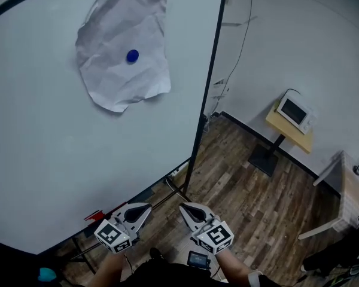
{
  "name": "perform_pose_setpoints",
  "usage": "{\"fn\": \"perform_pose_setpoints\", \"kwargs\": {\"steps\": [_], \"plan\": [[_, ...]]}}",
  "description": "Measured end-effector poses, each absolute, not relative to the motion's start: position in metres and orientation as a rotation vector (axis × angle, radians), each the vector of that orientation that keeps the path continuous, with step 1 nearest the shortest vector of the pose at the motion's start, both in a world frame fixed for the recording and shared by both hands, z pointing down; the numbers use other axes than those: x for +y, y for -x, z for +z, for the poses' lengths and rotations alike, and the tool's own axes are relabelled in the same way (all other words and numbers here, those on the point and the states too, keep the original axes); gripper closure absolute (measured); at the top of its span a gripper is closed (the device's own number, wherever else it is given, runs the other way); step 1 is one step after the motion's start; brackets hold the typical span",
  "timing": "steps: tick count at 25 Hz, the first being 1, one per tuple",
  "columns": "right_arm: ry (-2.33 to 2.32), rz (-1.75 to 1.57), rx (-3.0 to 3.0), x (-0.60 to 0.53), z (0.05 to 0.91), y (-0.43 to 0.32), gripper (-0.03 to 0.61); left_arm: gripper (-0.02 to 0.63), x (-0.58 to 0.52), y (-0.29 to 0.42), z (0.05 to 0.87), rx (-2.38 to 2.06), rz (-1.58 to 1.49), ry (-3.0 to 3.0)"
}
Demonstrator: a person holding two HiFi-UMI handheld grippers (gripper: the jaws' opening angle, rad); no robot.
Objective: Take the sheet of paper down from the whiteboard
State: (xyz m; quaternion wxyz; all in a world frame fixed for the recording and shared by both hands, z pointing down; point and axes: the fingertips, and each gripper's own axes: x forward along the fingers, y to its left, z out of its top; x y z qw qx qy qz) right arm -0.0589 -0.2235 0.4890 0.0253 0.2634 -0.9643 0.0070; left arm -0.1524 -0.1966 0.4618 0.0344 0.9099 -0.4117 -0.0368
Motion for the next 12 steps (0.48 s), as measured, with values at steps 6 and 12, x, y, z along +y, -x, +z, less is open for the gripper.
{"fn": "perform_pose_setpoints", "kwargs": {"steps": [6,12], "plan": [[-0.837,-0.023,-2.975,-0.263,0.473,0.095,0.558,0.603,-0.229,0.169,0.419,-1.227,-0.136,-2.950],[-0.881,0.017,-2.975,-0.293,0.474,0.111,0.558,0.603,-0.249,0.177,0.399,-1.165,-0.184,-3.059]]}}
